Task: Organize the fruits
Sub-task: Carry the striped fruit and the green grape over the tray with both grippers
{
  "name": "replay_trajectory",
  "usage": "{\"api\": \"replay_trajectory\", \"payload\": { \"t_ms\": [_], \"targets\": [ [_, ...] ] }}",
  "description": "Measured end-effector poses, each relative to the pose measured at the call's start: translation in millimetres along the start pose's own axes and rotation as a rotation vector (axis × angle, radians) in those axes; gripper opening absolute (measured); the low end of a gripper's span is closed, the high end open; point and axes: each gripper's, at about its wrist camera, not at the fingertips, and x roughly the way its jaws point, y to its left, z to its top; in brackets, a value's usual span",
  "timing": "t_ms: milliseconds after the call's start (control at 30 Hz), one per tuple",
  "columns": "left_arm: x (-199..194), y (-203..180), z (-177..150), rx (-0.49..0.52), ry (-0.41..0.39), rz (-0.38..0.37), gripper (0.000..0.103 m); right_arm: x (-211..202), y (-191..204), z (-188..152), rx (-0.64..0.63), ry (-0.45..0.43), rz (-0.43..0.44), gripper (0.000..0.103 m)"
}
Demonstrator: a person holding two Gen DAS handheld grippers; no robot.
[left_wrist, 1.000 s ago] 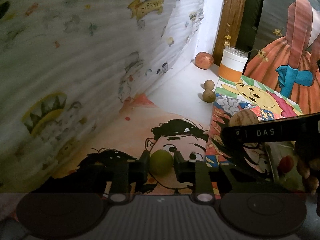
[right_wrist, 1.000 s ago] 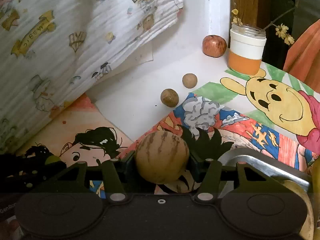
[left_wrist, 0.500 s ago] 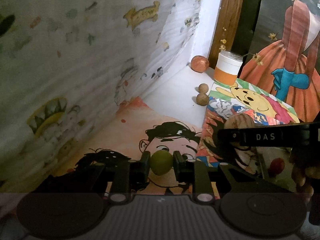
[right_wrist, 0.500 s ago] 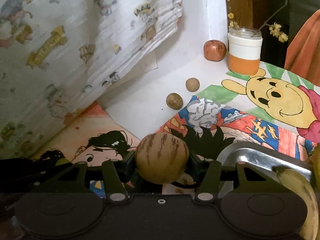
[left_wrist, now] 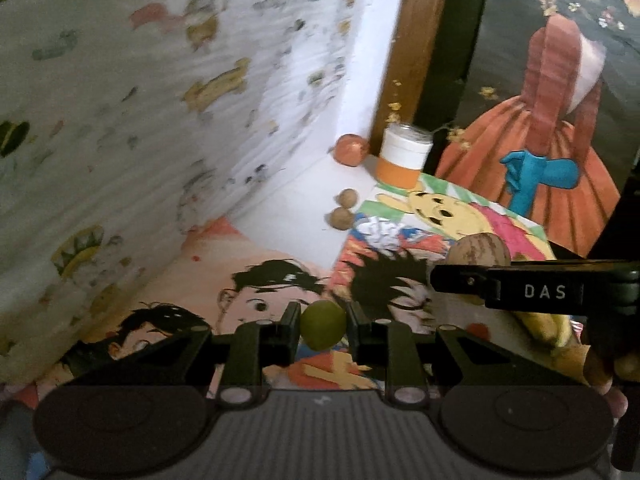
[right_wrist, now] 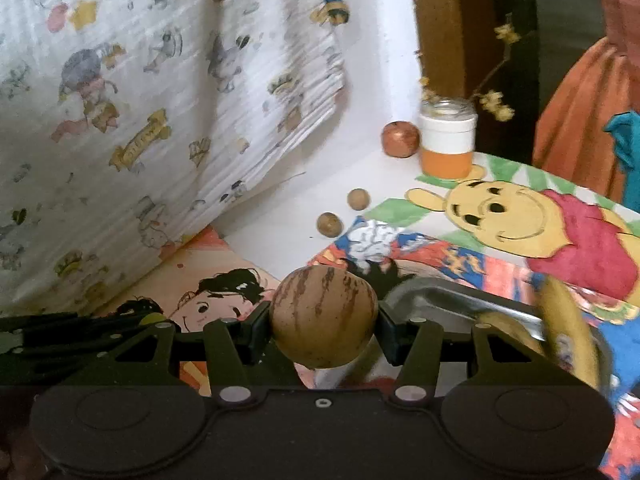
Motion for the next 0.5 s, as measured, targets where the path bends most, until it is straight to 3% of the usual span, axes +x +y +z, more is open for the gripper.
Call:
{"api": "replay_trajectory", "payload": {
  "t_ms": [500],
  "targets": [
    [-26,-66,-22,0.064,0.028,-0.134,0.027,-90,-37,-46,0.024,-0.049,-0.117,0.056]
  ]
}}
